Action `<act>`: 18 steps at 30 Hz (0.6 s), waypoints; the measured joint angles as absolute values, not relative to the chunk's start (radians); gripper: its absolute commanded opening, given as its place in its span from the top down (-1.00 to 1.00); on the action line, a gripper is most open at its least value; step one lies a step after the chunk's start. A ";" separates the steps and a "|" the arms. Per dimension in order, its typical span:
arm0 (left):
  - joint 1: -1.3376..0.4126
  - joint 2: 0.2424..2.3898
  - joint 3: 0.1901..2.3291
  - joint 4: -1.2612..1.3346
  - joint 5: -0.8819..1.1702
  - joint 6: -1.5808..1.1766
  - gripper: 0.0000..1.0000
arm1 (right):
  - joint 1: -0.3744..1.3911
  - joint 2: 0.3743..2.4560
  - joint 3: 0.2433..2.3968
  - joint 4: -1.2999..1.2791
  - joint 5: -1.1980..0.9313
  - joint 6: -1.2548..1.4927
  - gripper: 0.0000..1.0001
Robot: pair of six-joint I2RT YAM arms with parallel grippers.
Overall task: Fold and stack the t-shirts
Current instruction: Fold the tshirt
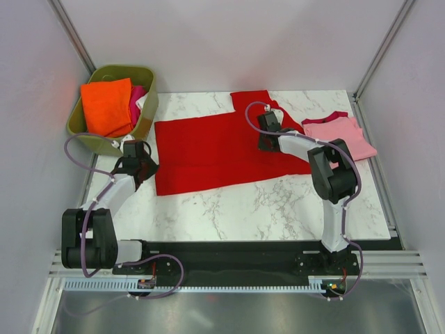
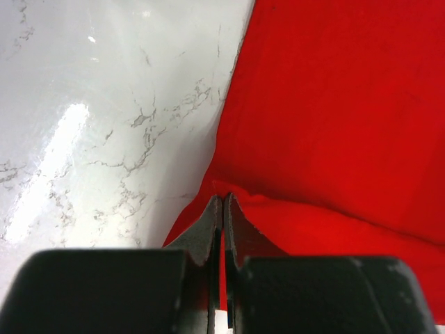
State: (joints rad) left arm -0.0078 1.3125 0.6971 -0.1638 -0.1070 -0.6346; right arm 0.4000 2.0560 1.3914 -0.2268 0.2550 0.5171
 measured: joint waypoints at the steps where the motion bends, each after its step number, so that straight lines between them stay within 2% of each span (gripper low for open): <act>1: -0.008 1.313 0.697 -0.165 -0.102 -0.634 0.95 | 0.408 2.056 1.392 -0.228 0.267 0.507 0.46; 6: -0.008 1.314 0.697 -0.167 -0.093 -0.620 0.95 | 0.461 2.059 1.454 -0.255 0.307 0.457 0.37; 16: -0.008 1.296 0.697 -0.171 -0.076 -0.605 0.95 | 0.519 2.182 1.700 -0.278 0.324 0.393 0.35; 18: -0.008 1.293 0.697 -0.171 -0.075 -0.604 0.95 | 0.519 2.226 1.742 -0.296 0.328 0.388 0.25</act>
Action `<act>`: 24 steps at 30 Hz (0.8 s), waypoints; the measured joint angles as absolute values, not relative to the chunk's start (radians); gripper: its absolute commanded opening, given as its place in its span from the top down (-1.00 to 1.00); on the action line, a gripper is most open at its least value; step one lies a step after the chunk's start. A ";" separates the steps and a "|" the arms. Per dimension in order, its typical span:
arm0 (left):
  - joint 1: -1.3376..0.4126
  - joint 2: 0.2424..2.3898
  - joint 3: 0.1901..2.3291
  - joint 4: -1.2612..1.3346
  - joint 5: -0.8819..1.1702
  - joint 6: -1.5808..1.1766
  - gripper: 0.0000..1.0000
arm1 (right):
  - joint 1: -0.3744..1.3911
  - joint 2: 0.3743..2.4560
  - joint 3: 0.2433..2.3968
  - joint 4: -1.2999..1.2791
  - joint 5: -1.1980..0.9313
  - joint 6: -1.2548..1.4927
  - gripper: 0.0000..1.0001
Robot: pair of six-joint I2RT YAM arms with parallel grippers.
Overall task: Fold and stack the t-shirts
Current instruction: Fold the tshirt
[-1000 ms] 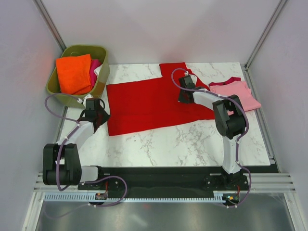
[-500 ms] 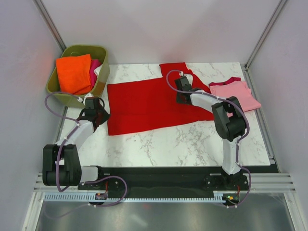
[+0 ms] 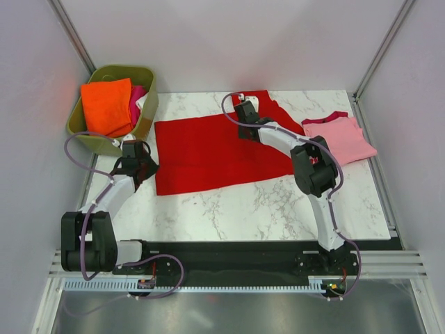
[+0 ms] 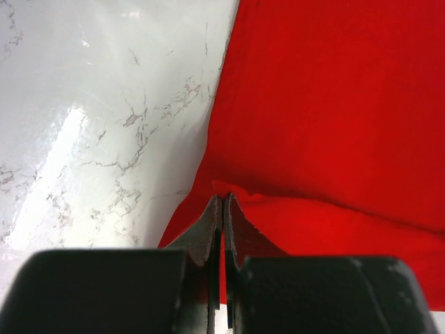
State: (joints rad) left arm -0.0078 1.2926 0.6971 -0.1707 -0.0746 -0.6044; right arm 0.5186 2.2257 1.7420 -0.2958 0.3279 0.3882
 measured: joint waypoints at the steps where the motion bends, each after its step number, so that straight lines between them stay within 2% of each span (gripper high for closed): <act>1: -0.008 1.293 0.697 -0.170 -0.073 -0.604 0.95 | 0.519 2.244 1.759 -0.307 0.330 0.385 0.23; 15: -0.008 1.288 0.697 -0.178 -0.071 -0.604 0.95 | 0.520 2.381 1.914 -0.368 0.331 0.361 0.23; 19: -0.008 1.288 0.697 -0.178 -0.068 -0.603 0.96 | 0.520 2.399 1.937 -0.371 0.331 0.351 0.42; 20: -0.008 1.288 0.697 -0.178 -0.068 -0.603 0.96 | 0.520 2.401 1.940 -0.372 0.333 0.350 0.55; 24: -0.008 1.288 0.697 -0.178 -0.068 -0.603 0.95 | 0.521 2.404 1.948 -0.377 0.344 0.345 0.70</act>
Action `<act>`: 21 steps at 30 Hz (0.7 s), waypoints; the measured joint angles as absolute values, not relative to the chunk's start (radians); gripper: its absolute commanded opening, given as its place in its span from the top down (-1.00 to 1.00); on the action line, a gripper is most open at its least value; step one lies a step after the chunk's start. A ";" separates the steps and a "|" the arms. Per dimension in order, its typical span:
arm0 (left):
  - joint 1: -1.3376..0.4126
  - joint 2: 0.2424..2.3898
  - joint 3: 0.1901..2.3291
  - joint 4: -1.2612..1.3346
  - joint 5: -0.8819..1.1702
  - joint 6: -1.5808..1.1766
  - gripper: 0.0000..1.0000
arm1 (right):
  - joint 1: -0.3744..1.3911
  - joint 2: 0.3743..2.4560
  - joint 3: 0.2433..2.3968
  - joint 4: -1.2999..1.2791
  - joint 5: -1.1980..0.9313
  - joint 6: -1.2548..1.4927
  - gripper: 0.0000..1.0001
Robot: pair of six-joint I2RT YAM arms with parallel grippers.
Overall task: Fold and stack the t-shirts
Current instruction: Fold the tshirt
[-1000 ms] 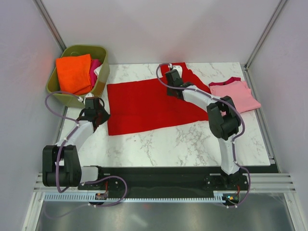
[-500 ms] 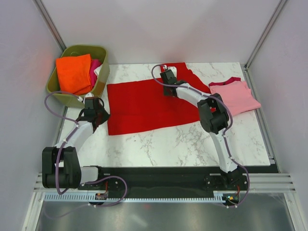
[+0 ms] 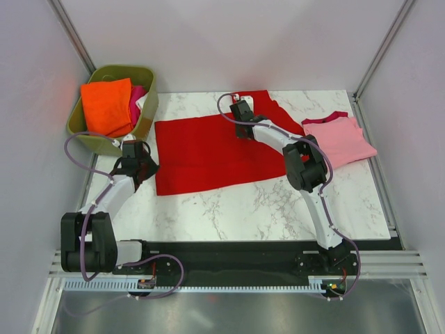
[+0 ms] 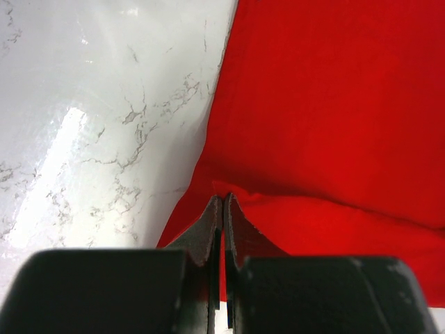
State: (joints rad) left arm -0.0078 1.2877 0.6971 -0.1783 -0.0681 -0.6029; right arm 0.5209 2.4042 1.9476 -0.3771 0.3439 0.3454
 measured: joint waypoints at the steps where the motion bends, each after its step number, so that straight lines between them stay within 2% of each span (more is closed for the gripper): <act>1: -0.008 1.288 0.698 -0.178 -0.068 -0.603 0.95 | 0.521 2.404 1.948 -0.379 0.349 0.344 0.75; 8: -0.008 1.304 0.704 -0.179 -0.069 -0.601 0.96 | 0.522 2.404 1.969 -0.384 0.381 0.342 0.99; 21: -0.008 1.321 0.729 -0.185 -0.077 -0.596 0.95 | 0.506 2.404 2.022 -0.385 0.455 0.344 1.00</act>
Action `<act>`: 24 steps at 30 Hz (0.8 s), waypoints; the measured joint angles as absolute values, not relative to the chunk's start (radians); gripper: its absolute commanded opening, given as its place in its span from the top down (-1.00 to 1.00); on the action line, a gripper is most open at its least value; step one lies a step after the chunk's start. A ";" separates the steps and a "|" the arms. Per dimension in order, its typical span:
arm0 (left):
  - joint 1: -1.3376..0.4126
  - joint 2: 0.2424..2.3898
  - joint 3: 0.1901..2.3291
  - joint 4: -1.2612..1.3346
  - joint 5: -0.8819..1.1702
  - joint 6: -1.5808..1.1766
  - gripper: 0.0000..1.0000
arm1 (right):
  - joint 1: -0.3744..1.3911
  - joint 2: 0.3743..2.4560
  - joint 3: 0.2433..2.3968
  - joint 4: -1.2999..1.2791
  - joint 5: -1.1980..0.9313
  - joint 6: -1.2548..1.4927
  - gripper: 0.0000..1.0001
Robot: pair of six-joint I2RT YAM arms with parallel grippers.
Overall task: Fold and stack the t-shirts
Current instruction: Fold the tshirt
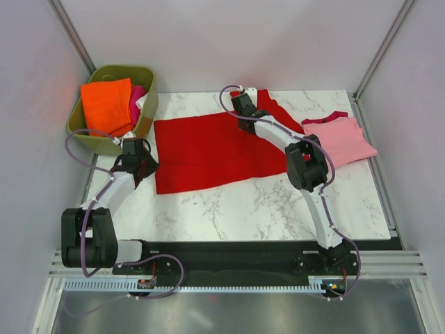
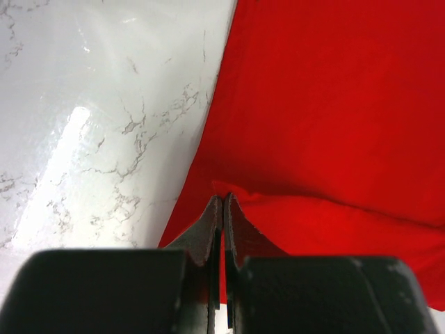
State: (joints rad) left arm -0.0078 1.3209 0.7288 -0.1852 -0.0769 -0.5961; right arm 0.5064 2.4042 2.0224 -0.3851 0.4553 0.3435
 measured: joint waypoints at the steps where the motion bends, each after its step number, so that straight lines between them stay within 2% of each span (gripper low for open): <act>1: -0.008 1.321 0.730 -0.186 -0.077 -0.596 0.96 | 0.504 2.404 2.023 -0.385 0.458 0.344 1.00; 17: -0.008 1.191 0.718 -0.184 -0.121 -0.597 0.95 | 0.481 2.393 2.018 -0.382 0.480 0.363 1.00; 24: -0.008 1.270 0.721 -0.178 -0.131 -0.597 0.95 | 0.481 2.384 2.018 -0.372 0.450 0.367 1.00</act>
